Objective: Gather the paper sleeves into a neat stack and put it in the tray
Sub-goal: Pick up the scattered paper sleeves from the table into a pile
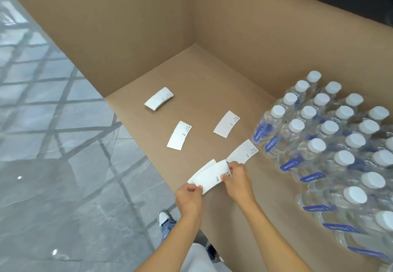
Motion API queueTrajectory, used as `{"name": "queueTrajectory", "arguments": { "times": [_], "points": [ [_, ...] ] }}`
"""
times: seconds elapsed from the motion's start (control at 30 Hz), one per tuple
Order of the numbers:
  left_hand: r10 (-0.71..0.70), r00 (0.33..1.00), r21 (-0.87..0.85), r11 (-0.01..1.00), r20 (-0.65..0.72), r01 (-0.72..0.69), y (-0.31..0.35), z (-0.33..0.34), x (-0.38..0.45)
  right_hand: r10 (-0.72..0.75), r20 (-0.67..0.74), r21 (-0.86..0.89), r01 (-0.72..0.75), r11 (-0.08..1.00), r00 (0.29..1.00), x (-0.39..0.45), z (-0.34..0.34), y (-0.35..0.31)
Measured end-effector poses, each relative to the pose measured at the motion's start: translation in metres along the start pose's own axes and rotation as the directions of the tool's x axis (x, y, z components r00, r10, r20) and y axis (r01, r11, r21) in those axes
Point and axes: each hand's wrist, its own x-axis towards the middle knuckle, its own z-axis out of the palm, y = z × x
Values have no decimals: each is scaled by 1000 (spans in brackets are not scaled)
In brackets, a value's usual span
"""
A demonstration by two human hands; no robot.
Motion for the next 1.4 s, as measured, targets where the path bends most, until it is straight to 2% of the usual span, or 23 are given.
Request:
{"name": "queueTrajectory", "arguments": {
  "times": [0.1, 0.23, 0.47, 0.73, 0.87, 1.07, 1.23, 1.4],
  "points": [
    [-20, 999, -2, 1000, -50, 20, 9, -8, 13, -33, 58, -100, 39, 994, 998, 14, 15, -18],
    [-49, 997, -14, 999, -57, 48, 16, -11, 23, -45, 48, -251, 56, 966, 998, 27, 30, -31],
    [-133, 987, -34, 991, -93, 130, 23, -9, 34, 2, 58, -350, 18, 937, 998, 37, 42, -33],
    [-148, 980, -32, 989, -132, 145, 27, -2, 35, 3, 52, -306, 13, 952, 999, 36, 43, -32],
    [-143, 977, -21, 990, -161, 142, 24, 1, 32, 32, 39, -184, -24, 983, 999, 33, 37, -28],
    [-145, 986, 6, 989, -85, 146, 26, 21, 23, 86, -12, -20, -86, 996, 996, 37, 9, -12],
    [-143, 990, 6, 990, 4, 143, 32, 52, 7, 78, -109, -16, -80, 997, 991, 47, -22, 1],
    [-169, 985, 21, 985, 36, 169, 39, 81, 0, 106, -158, -89, -121, 989, 982, 65, -43, 10]
  ]
}}
